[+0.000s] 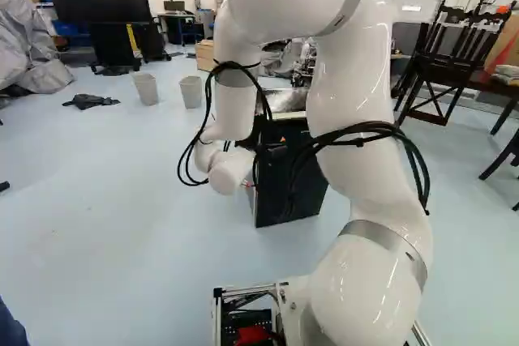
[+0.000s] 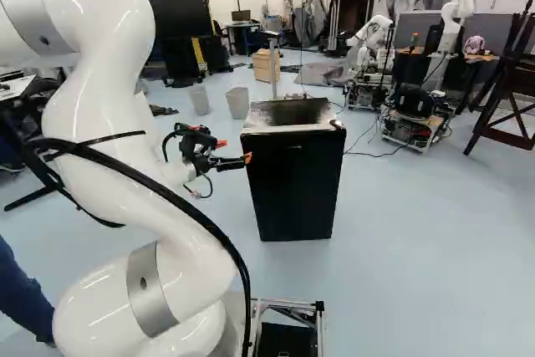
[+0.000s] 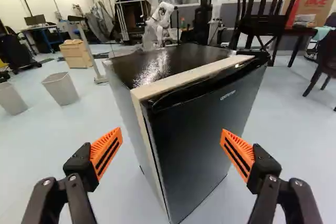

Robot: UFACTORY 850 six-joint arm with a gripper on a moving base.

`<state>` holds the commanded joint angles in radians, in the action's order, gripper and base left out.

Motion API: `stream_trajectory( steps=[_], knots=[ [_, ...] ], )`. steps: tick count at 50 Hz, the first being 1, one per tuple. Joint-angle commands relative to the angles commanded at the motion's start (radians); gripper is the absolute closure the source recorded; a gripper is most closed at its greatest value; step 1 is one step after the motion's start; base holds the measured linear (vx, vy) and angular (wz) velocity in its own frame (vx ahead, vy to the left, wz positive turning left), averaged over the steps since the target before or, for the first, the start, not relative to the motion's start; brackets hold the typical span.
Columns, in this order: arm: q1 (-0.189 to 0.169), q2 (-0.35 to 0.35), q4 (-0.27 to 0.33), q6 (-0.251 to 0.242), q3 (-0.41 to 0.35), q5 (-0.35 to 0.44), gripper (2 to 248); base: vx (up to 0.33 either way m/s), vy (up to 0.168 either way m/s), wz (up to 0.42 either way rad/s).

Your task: Grab a drink from the fridge

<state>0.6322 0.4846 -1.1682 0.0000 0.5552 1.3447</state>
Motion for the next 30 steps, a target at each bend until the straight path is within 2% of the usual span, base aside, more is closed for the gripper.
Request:
stream_trajectory(
  steps=[30],
  knots=[
    [0.044,0.085,-0.202,0.000,0.146,0.064,3,0.000,0.000,0.000]
  ],
)
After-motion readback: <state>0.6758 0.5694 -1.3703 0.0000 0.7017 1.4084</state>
